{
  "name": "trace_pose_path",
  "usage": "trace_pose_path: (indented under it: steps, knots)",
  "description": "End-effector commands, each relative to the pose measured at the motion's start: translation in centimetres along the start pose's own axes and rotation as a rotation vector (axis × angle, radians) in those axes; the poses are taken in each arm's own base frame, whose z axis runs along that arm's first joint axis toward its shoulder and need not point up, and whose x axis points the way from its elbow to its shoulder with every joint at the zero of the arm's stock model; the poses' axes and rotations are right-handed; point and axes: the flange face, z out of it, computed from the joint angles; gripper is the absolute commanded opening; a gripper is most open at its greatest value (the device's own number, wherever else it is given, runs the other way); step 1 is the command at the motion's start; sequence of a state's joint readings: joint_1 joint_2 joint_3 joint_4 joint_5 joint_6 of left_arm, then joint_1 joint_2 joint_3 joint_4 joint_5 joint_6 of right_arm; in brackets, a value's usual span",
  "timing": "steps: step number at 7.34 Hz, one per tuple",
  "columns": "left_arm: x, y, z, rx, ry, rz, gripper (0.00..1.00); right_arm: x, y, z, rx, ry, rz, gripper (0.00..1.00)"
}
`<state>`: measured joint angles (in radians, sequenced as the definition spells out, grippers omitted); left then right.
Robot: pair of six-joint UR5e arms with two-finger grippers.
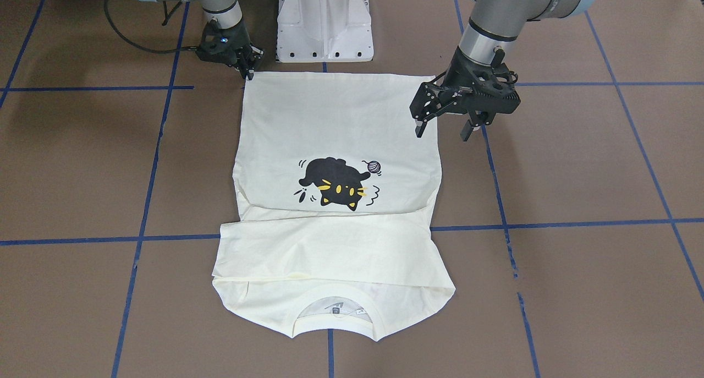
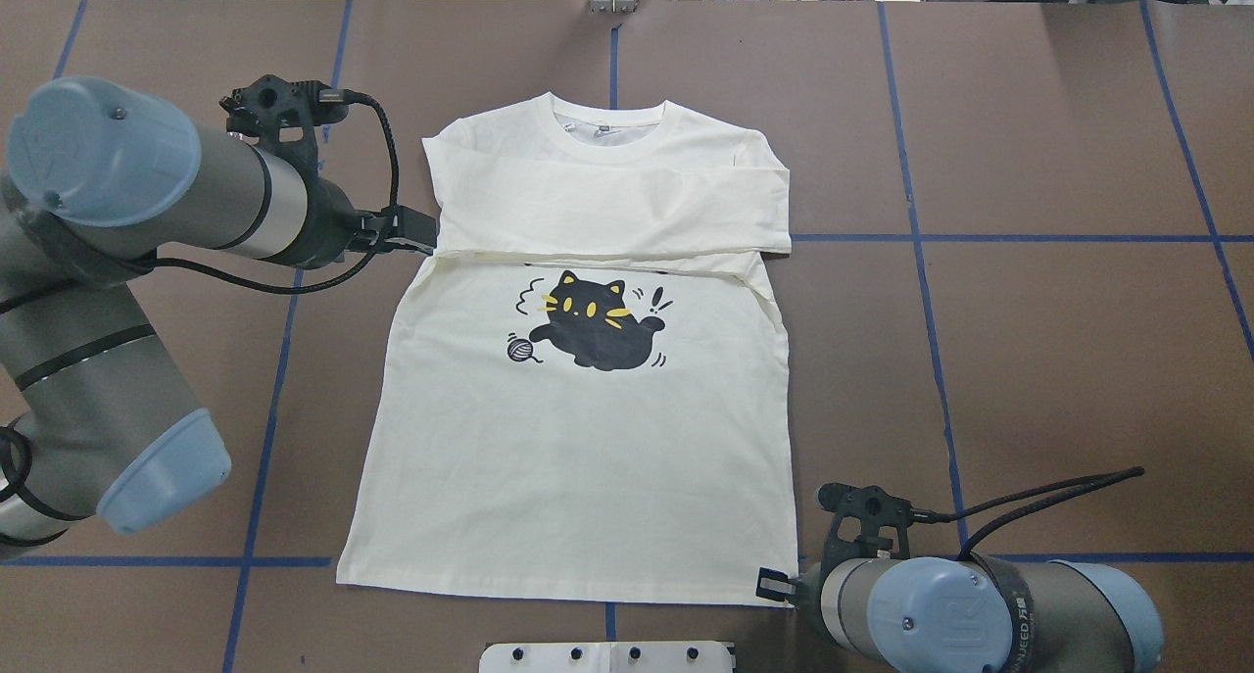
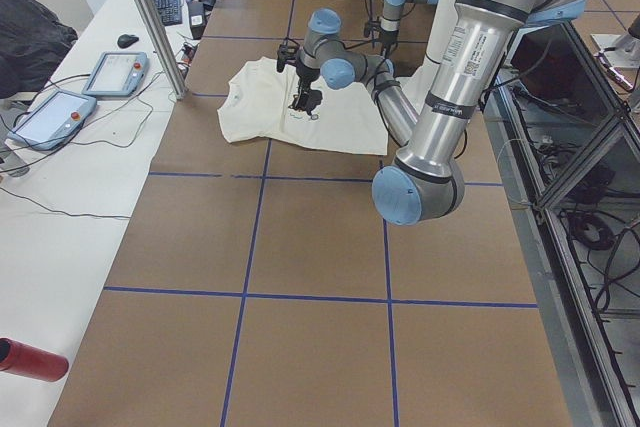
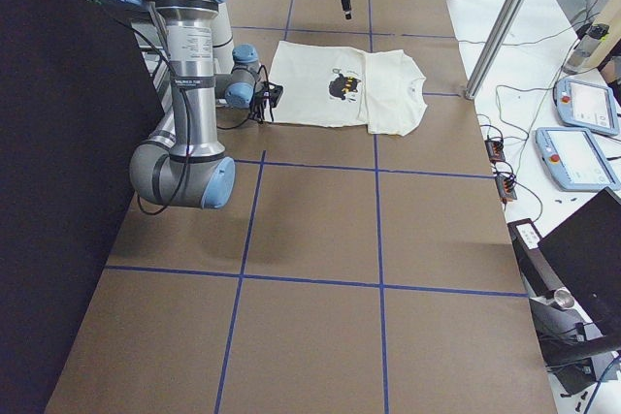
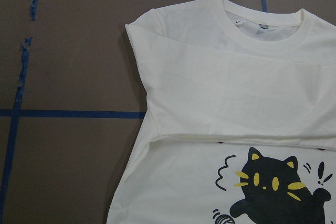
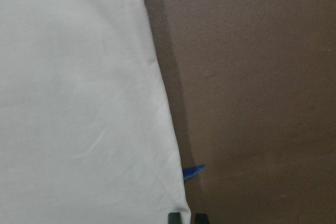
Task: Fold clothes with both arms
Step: 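Lower both grippers to the hem corners nearest the robot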
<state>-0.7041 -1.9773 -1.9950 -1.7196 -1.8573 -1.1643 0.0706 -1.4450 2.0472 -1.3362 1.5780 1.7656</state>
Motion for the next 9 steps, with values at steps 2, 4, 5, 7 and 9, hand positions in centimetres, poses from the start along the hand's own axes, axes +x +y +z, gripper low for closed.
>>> trace_pose_path:
  steps: [2,4,5,7,9]
  knots:
    - [-0.77,0.25,0.33,-0.006,-0.009,-0.003,1.0,-0.23,0.23,-0.09,-0.005,-0.004,-0.002,0.36]
    - [-0.68,0.28,0.12,-0.004,-0.005,-0.002,1.0,-0.33,0.33,-0.18,-0.007,-0.007,-0.002,0.36]
    - [-0.65,0.29,0.05,-0.004,-0.004,-0.002,1.0,-0.36,0.35,-0.26,-0.009,-0.008,-0.003,0.35]
    - [-0.73,0.29,0.08,-0.003,-0.006,-0.003,1.0,-0.43,0.39,-0.29,-0.011,-0.01,-0.003,0.33]
    - [-0.73,0.29,0.08,-0.003,-0.006,-0.003,1.0,-0.43,0.5,-0.27,-0.015,-0.009,-0.004,0.12]
